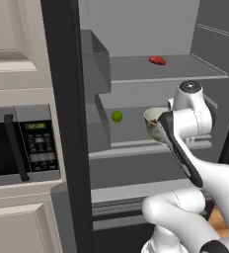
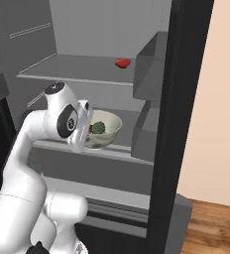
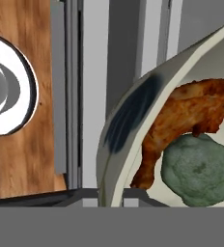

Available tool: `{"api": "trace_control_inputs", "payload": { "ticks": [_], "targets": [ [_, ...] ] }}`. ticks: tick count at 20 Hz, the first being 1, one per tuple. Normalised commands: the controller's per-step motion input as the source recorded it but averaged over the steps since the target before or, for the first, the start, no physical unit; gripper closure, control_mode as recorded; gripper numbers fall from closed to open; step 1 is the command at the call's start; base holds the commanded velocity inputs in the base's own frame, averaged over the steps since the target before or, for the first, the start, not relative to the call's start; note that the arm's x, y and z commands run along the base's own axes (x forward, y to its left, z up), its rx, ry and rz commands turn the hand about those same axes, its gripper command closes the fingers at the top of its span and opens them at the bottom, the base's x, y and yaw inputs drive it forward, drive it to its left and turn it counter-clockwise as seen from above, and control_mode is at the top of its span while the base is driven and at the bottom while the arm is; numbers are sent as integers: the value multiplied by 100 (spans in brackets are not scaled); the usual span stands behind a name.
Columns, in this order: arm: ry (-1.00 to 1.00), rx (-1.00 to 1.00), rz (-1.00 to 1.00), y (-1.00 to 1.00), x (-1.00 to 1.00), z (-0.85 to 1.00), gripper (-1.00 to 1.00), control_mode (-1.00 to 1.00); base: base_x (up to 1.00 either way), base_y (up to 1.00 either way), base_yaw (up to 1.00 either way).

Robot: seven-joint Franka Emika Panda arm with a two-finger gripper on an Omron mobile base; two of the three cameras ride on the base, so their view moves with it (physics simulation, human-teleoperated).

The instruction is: Pick the chicken drumstick and broccoli from their plates and place them in the bowl. Then put the bowl in the fridge.

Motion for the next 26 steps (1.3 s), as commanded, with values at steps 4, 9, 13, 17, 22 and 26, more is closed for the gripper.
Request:
{"api": "trace_control_inputs", "payload": {
  "ticks": [4, 9, 13, 17, 22, 26],
  "targets": [
    [0, 2, 23, -2, 56, -5, 100, -100, 0, 0, 0],
    [0, 0, 18, -5, 54, -23, 100, -100, 0, 0, 0],
    [-4, -6, 2, -3, 53, -16, 100, -100, 0, 0, 0],
    [-4, -6, 0, 0, 46, -22, 100, -100, 0, 0, 0],
    [0, 0, 0, -14, 46, -21, 100, -100, 0, 0, 0],
    [-3, 0, 0, -13, 40, -27, 100, -100, 0, 0, 0]
  ]
}}
